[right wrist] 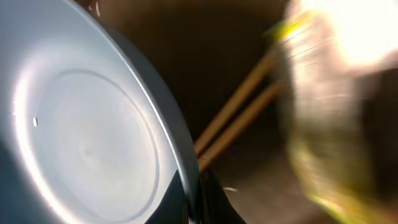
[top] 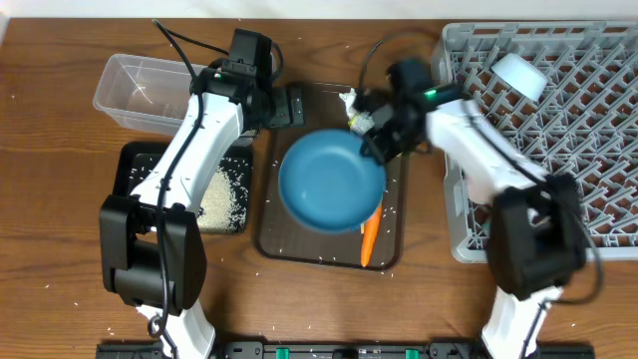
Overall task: Sort waste into correct bins and load items into the dishwasher rack
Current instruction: 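Grasp the large blue plate rim with the right gripper and lift, then carry the blue plate right and stand it in the rack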
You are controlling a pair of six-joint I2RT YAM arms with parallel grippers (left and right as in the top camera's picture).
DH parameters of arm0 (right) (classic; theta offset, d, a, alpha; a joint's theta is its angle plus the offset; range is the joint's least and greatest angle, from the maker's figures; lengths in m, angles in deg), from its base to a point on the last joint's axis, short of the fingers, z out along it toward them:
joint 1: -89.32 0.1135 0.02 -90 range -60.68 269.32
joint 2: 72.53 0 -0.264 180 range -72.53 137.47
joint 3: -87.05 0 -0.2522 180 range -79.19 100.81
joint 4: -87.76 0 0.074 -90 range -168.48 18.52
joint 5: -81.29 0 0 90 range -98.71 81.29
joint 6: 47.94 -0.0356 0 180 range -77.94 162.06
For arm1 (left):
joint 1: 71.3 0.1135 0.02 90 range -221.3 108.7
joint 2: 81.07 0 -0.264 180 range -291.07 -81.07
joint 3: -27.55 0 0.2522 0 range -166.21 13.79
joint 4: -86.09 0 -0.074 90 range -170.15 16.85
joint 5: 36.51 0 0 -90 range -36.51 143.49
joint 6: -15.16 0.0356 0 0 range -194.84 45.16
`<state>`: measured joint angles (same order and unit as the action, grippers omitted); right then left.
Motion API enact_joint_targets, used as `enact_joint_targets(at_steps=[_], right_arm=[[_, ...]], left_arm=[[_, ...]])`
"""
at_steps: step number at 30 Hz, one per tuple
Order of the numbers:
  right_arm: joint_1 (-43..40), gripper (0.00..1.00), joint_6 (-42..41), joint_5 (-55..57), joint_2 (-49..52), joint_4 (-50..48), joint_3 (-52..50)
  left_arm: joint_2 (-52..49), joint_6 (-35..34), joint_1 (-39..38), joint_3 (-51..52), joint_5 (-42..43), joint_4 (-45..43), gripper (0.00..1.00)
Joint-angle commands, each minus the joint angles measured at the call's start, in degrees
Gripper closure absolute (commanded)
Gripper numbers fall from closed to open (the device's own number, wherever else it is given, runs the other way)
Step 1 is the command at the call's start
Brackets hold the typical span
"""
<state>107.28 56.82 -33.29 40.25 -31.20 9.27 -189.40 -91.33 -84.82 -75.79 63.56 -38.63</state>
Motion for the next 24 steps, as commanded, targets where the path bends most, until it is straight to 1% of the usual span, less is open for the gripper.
enact_joint_targets(at_steps=[1,5,7,10,18,24], right_arm=[[-4.35,0.99,0.24,-0.02,-7.52,-1.07,2.64],[-9.05,0.99,-2.49,5.95,-11.52,-3.67,2.64],[-11.32,0.99,-3.04,12.28,-13.0,-5.29,2.64],[-14.67,0.99,-6.01,21.7,-14.27,-8.46,2.64],[-22.53,0.99,-6.25,30.53,-14.29,-15.47,2.6],[-27.32,0.99,-7.67,46.05,-14.27,-22.64,2.6]], left_arm=[[-0.26,0.31,0.0,0.44,-0.72,0.0,0.02],[-0.26,0.31,0.0,0.44,-0.72,-0.02,0.02],[-0.26,0.31,0.0,0.44,-0.72,-0.02,0.02],[-0.26,0.31,0.0,0.44,-0.72,-0.02,0.02],[-0.26,0.31,0.0,0.44,-0.72,-0.02,0.02],[-0.26,0.31,0.0,0.44,-0.72,-0.02,0.02]])
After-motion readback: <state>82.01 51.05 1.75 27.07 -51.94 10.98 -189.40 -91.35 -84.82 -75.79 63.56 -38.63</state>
